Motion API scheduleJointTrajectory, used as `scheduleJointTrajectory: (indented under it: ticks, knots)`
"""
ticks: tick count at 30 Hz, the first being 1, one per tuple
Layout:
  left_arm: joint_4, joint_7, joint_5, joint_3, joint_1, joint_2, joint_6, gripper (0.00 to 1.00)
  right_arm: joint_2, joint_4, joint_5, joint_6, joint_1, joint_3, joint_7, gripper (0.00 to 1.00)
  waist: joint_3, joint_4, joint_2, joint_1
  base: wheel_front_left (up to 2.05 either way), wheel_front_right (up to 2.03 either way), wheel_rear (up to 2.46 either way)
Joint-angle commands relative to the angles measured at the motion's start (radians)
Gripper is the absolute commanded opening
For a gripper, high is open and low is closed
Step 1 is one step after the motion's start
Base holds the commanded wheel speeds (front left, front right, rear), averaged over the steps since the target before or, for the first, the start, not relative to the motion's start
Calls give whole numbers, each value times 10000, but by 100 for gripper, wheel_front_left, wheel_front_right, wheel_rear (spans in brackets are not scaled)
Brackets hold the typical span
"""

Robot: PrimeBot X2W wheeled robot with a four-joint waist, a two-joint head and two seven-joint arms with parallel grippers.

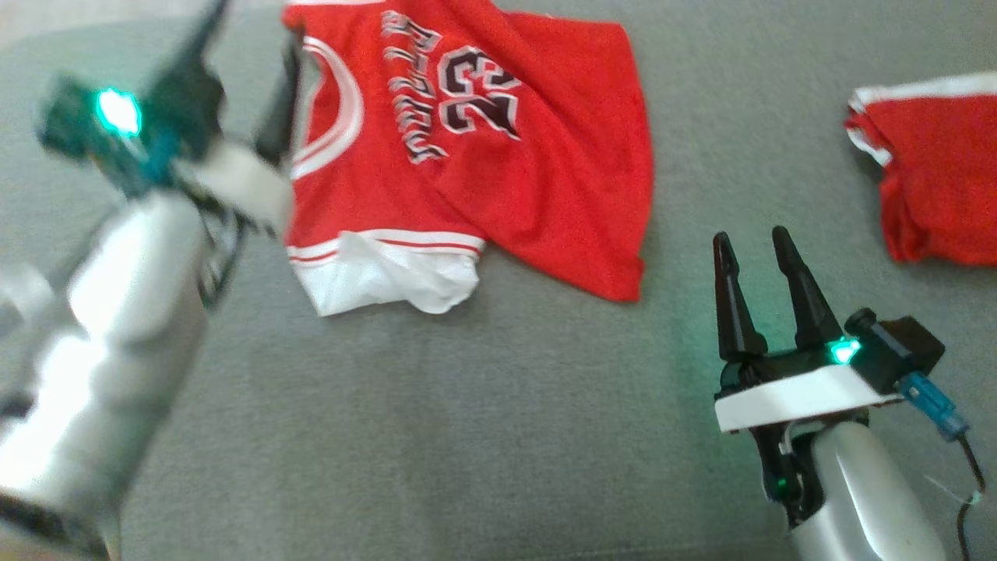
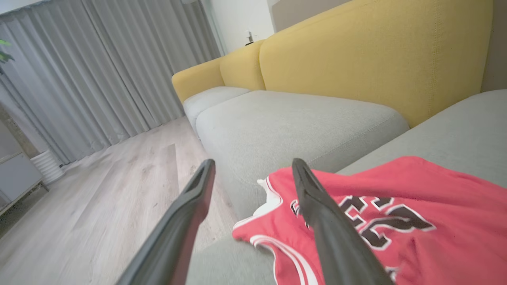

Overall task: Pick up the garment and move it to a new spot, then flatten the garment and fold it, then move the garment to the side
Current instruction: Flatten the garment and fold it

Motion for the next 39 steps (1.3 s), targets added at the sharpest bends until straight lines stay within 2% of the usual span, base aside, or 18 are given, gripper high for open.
scheduleJointTrajectory:
  ticks: [1, 7, 13, 18, 24, 32, 39]
  knots:
    - [-574, -48, -151, 485, 265, 437, 225, 100, -14, -262, -88, -9, 7, 192, -107, 100, -648, 627, -1, 3, 0, 0, 0]
    - [-2909, -49, -528, 1053, 3351, 364, 1144, 100, -14, -162, -88, -9, 358, 276, -107, 100, -1060, 840, -1, 3, 0, 0, 0]
    - [-4122, -50, -677, 1211, 5169, 160, 1560, 100, -14, -183, -49, -9, 454, 459, -107, 100, -1086, 712, -1, 3, 0, 0, 0]
    - [-4382, -44, -535, 1121, 5180, 165, 1596, 100, -14, -188, -57, -9, 312, 511, -107, 100, -866, 422, -1, 3, 0, 0, 0]
    - [-4333, 255, -411, 763, 4807, -74, 1417, 100, -14, -228, -53, -9, 248, 519, -107, 100, -650, 141, -1, 3, 0, 0, 0]
    - [-3622, 1003, -305, 137, 4269, -725, 1246, 100, -14, -260, 15, -9, 172, 524, -107, 100, -436, -186, -1, 3, 0, 0, 0]
    - [-2972, 1469, -257, -39, 3911, -948, 1363, 100, -14, -286, 83, -9, 171, 541, -107, 100, -266, -267, -1, 3, 0, 0, 0]
